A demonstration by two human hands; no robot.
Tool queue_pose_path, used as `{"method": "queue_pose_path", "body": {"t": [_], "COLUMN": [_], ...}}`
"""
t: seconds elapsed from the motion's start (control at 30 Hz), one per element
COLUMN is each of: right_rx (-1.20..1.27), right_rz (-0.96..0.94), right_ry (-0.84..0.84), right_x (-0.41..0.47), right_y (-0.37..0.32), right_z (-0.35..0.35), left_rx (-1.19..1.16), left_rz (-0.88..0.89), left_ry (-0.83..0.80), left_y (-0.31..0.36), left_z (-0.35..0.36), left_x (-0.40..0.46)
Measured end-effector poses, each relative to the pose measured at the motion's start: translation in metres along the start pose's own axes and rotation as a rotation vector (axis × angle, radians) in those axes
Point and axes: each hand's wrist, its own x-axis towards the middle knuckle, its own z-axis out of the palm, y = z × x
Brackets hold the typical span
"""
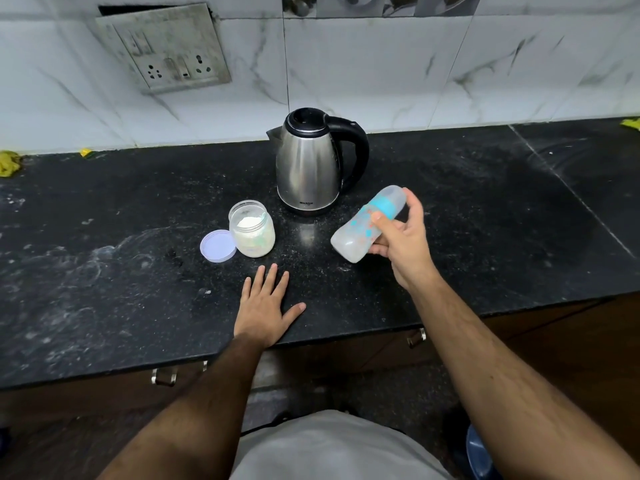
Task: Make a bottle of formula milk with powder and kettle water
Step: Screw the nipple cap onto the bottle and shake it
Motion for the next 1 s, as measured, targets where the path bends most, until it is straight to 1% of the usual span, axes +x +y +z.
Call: {"method": "queue_pose_path", "body": {"t": [0.07, 0.1, 0.2, 0.23, 0.27, 0.37, 0.4, 0.5, 0.53, 0.63, 0.67, 0.77, 0.8, 0.9, 0.93, 1.0], "right_rx": [-0.082, -0.085, 0.016, 0.022, 0.003, -0.112, -0.099, 0.000, 0.006, -0.106, -0.107, -0.013, -0.013, -0.124, -0.127, -0.056], "right_rz": [0.014, 0.014, -0.008, -0.006, 0.002, 0.014, 0.009, -0.022, -0.016, 0.003, 0.000, -0.023, -0.020, 0.002, 0.003, -0.007], "right_ry": [-0.085, -0.091, 0.042, 0.063, 0.048, -0.081, -0.069, 0.055, 0.048, -0.095, -0.093, 0.024, 0.026, -0.105, -0.111, -0.023], "right_x": [-0.006, -0.007, -0.002, -0.001, -0.002, -0.009, -0.009, -0.002, -0.001, -0.006, -0.007, 0.001, 0.001, -0.007, -0.009, -0.006], "right_y": [0.003, 0.004, 0.002, 0.002, 0.001, 0.006, 0.005, 0.001, -0.001, 0.001, 0.000, -0.002, -0.004, -0.002, -0.001, 0.000], "right_z": [0.003, 0.005, 0.001, 0.000, 0.000, 0.003, 0.004, 0.000, 0.001, 0.006, 0.007, 0.006, 0.006, 0.012, 0.013, 0.013], "left_rx": [-0.005, -0.008, 0.003, 0.006, 0.008, 0.011, 0.012, 0.006, 0.000, 0.002, 0.005, 0.007, 0.003, 0.002, 0.005, 0.007], "left_rz": [-0.005, -0.007, -0.008, -0.006, -0.005, -0.009, -0.010, -0.010, -0.008, -0.012, -0.014, -0.013, -0.011, -0.010, -0.011, -0.012], "left_ry": [0.003, 0.004, -0.004, -0.005, -0.007, -0.009, -0.013, -0.010, -0.007, -0.008, -0.011, -0.007, -0.004, 0.002, 0.001, 0.000], "left_y": [0.000, -0.001, -0.001, -0.001, -0.001, -0.001, -0.001, -0.001, 0.000, 0.000, -0.001, -0.001, -0.001, 0.000, -0.001, -0.003], "left_z": [0.000, 0.001, 0.000, -0.001, -0.001, -0.001, 0.000, -0.001, -0.002, -0.001, 0.000, -0.001, -0.001, 0.000, 0.000, 0.000], "left_x": [-0.001, -0.002, -0.002, -0.001, 0.000, -0.002, -0.002, 0.000, 0.001, 0.000, -0.001, -0.001, 0.000, 0.000, -0.001, -0.002]}}
